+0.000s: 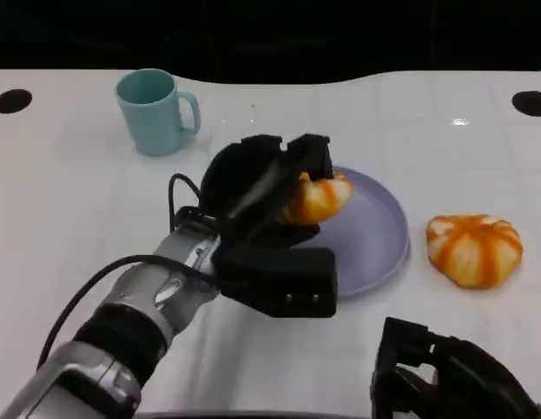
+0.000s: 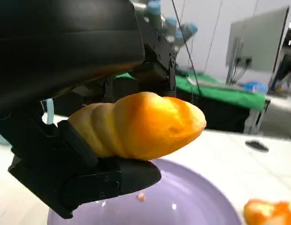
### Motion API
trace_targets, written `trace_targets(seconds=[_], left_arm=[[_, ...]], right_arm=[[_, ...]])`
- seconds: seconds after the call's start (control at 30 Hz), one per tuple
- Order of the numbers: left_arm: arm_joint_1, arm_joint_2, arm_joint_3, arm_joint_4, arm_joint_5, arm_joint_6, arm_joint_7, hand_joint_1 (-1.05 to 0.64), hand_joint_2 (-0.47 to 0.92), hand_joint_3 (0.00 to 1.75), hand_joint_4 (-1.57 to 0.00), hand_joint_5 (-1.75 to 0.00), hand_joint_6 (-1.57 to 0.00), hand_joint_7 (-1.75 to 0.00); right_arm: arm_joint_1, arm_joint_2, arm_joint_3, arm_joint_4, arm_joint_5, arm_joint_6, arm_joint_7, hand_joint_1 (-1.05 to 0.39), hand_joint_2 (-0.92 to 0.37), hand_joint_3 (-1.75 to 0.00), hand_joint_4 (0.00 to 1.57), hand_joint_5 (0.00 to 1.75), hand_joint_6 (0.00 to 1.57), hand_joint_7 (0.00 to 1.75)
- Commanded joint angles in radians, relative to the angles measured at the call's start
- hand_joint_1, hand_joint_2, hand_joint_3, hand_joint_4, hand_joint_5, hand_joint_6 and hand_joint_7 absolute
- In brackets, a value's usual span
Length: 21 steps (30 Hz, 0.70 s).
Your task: Grasp the bread from the table and place it into the plate.
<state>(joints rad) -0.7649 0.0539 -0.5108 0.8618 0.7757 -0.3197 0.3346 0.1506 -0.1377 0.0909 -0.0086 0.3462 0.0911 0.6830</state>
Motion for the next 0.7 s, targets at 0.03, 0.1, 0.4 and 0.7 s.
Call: trace_targets(seconds=[0.03, 0.1, 0.4, 0.7], left_arm=[[-0.048, 0.014, -0.003, 0.007, -0.031, 0.035, -0.123, -0.33, 0.7, 0.7, -0.76, -1.72, -0.92, -0.59], [-0.052, 0.022, -0.012, -0.005, -0.027, 0.056, -0.174, -0.36, 0.86, 0.42, -0.67, -1.56, -0.82, -0.24], [-0.049, 0.053, -0.049, -0.099, -0.005, 0.17, -0.344, -0.71, 0.92, 0.29, -0.32, -0.45, -0.24, 0.0], [-0.048, 0.067, -0.052, -0.15, -0.009, 0.206, -0.407, -0.81, 0.92, 0.27, -0.21, -0.33, -0.16, 0.0]], right_arm=[[0.005, -0.002, 0.006, -0.002, -0.005, -0.015, -0.006, -0.49, -0.92, -0.41, 0.59, 1.75, 0.43, 1.67], [0.007, 0.001, 0.009, -0.004, -0.007, -0.018, -0.009, -0.48, -0.92, -0.41, 0.59, 1.75, 0.44, 1.66], [-0.001, 0.001, 0.017, 0.006, -0.011, -0.034, -0.011, -0.49, -0.92, -0.42, 0.61, 1.75, 0.47, 1.63], [-0.003, 0.0, 0.018, 0.008, -0.012, -0.024, -0.019, -0.48, -0.92, -0.42, 0.6, 1.75, 0.47, 1.62]])
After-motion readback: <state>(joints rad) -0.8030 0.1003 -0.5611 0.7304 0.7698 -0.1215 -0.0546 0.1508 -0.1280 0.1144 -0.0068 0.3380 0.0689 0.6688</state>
